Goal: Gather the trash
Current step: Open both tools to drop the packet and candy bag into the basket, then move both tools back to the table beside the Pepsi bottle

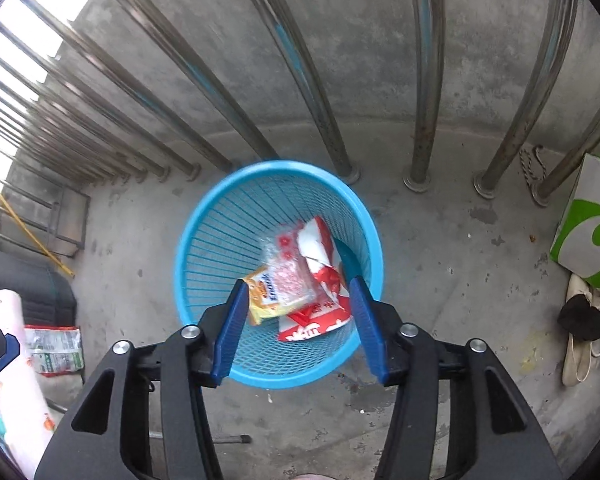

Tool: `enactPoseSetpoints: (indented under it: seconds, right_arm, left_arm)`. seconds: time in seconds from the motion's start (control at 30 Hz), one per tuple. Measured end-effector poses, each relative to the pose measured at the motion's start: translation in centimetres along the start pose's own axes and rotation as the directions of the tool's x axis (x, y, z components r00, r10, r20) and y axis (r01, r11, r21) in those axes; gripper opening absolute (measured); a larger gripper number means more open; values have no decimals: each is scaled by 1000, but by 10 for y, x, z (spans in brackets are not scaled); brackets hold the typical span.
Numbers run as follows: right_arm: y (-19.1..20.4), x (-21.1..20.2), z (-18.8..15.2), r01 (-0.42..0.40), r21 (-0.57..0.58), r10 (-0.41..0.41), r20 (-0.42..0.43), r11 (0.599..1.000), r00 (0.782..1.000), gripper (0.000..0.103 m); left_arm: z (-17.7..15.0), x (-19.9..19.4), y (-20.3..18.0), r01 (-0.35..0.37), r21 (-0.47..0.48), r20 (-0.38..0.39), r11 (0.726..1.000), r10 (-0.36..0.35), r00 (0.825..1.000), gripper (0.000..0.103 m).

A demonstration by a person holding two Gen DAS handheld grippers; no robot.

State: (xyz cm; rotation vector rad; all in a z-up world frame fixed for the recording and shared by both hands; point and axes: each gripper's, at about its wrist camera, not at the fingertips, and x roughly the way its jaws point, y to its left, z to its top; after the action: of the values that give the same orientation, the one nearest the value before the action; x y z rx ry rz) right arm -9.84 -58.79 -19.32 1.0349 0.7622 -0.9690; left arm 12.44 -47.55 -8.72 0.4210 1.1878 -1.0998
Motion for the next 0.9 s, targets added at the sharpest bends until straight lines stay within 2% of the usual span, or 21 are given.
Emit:
enactPoseSetpoints:
  seconds: [0.13,0.23,0.3,0.43,0.57,0.7,0.83,0.9]
  right_arm:
    - [24,-38,-3,-48,-80,51,28,996,998,59]
    - [48,-61,-9,-81,-170,86,21,982,996,59]
    - [68,-78,-16,-114,-237,121,14,965,993,59]
    - [108,-115,-34,-180,-364,194,4,914,981,60]
    - [150,-149,-61,-251,-484,276,-19,838,961,63]
    - [200,-177,-94,-358,-587,371,-104,726,923,67]
    - [251,-191,-130,-460,-654,429,-223,600,876,68]
    - [277,-194,-148,-512,-664,445,-288,545,848,68]
  left_arm:
    - [-24,-68,0,-21,69,117,997,13,993,54]
    - [-47,-121,10,-73,78,218,994,54,974,61]
    - [-67,-154,23,-90,49,268,995,74,961,62]
    - [-112,-213,59,-125,-73,347,989,143,927,65]
    - [-163,-265,100,-155,-219,398,963,233,887,69]
    - [-217,-308,142,-168,-358,436,919,323,840,72]
    - [-285,-341,185,-156,-514,451,844,420,788,73]
    - [-316,-352,204,-141,-572,443,808,449,776,73]
